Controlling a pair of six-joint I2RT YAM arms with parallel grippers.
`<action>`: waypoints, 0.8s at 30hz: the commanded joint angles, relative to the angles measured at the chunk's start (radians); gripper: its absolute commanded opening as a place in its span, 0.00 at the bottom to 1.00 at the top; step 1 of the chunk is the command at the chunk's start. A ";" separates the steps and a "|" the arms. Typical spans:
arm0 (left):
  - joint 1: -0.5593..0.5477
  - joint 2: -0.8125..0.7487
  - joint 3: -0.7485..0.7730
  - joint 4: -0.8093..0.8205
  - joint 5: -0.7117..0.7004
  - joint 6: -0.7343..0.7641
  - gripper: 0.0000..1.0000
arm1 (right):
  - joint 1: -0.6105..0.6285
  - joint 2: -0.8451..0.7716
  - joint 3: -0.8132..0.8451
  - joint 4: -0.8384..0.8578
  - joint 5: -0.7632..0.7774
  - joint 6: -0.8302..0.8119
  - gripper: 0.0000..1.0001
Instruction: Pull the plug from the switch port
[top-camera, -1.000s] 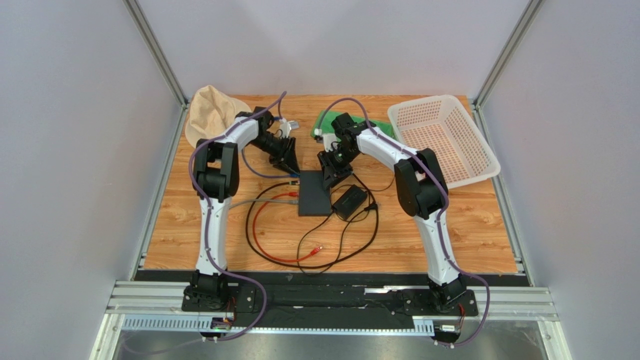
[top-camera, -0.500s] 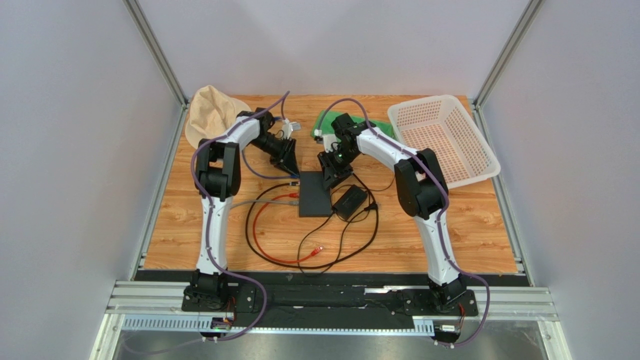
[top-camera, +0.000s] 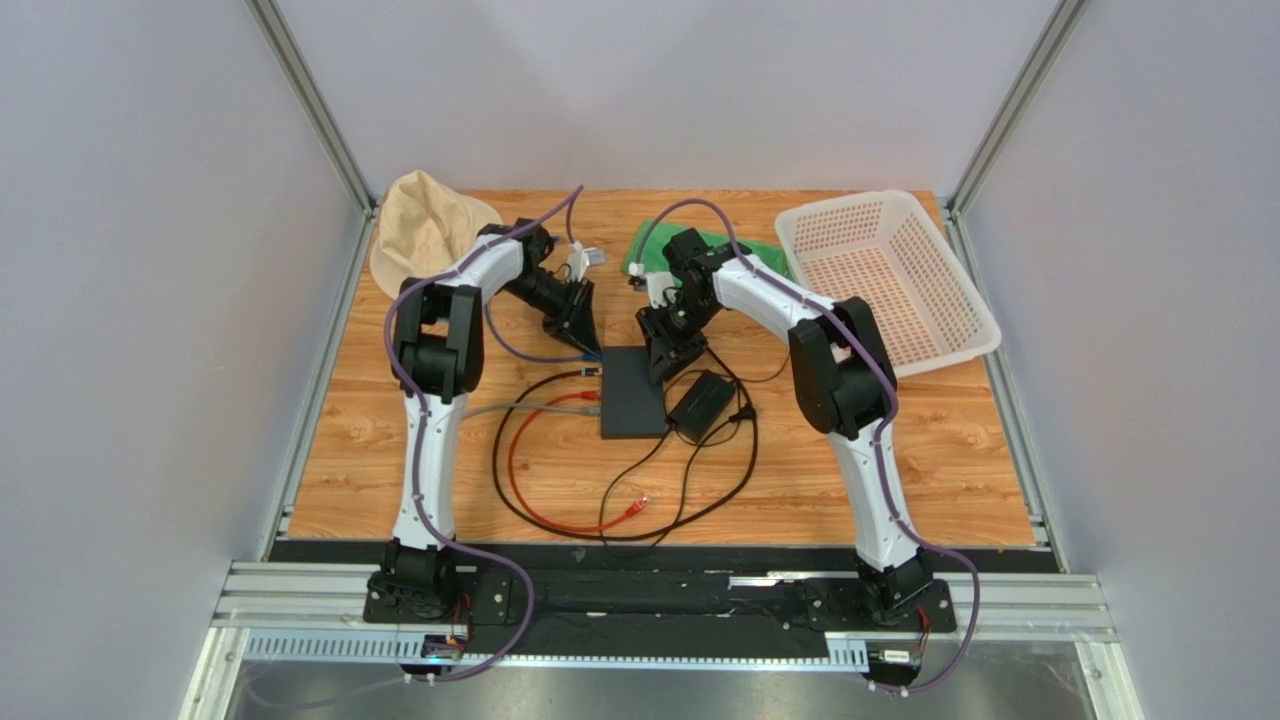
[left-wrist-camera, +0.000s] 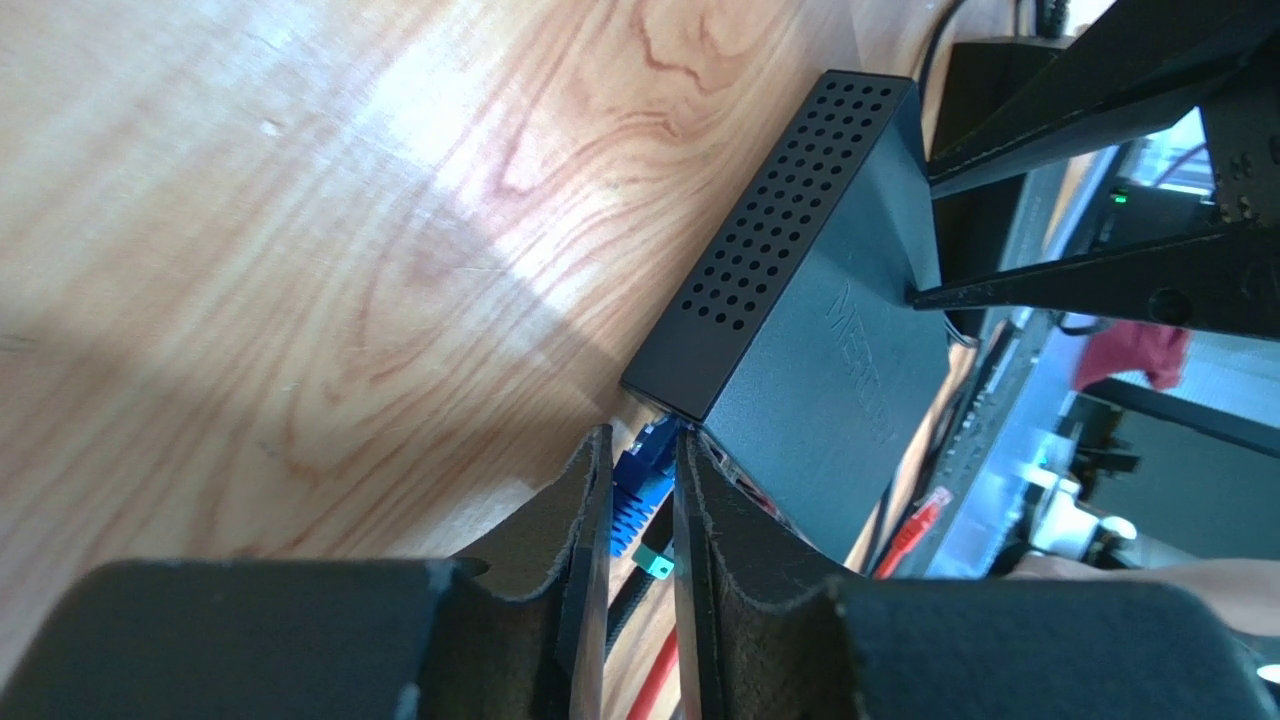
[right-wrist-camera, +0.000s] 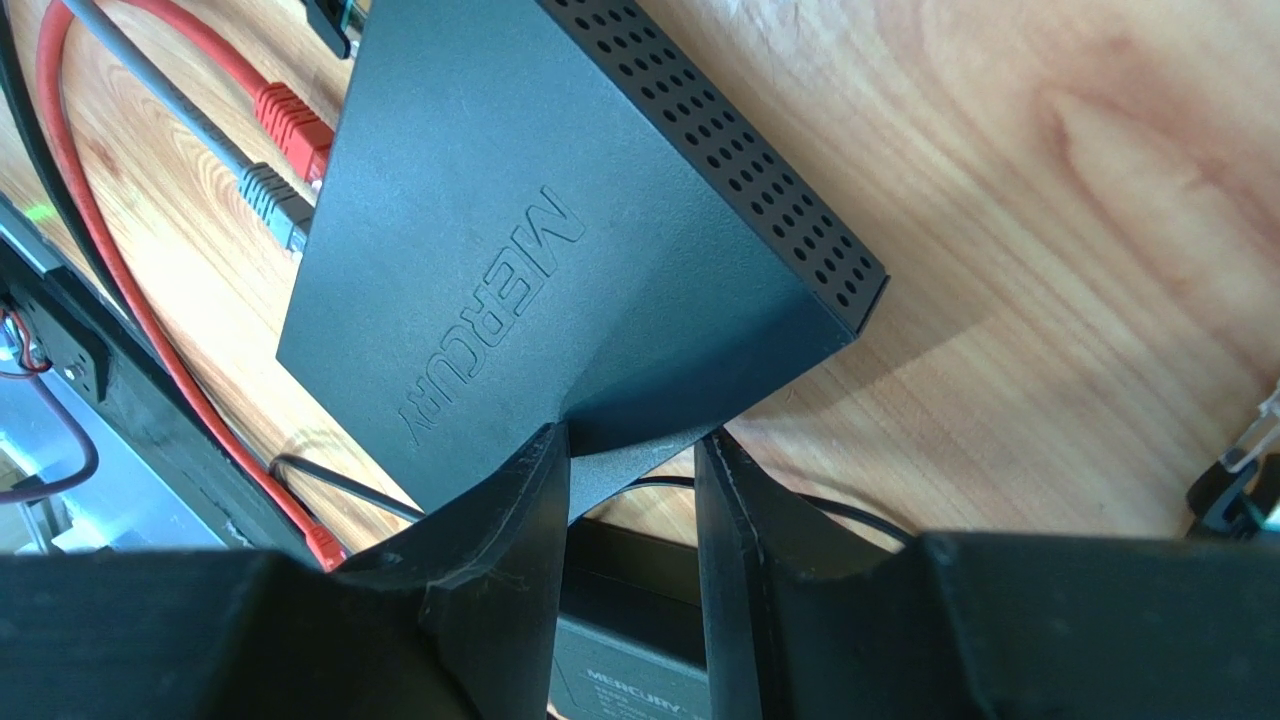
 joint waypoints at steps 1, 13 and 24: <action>-0.087 0.021 -0.058 -0.047 0.108 -0.028 0.10 | 0.038 0.076 -0.051 0.077 0.164 -0.070 0.36; -0.070 0.086 0.022 -0.268 0.131 0.150 0.00 | 0.040 0.074 -0.060 0.077 0.164 -0.081 0.36; -0.070 0.115 0.076 -0.312 0.077 0.116 0.00 | 0.041 0.079 -0.062 0.077 0.165 -0.084 0.36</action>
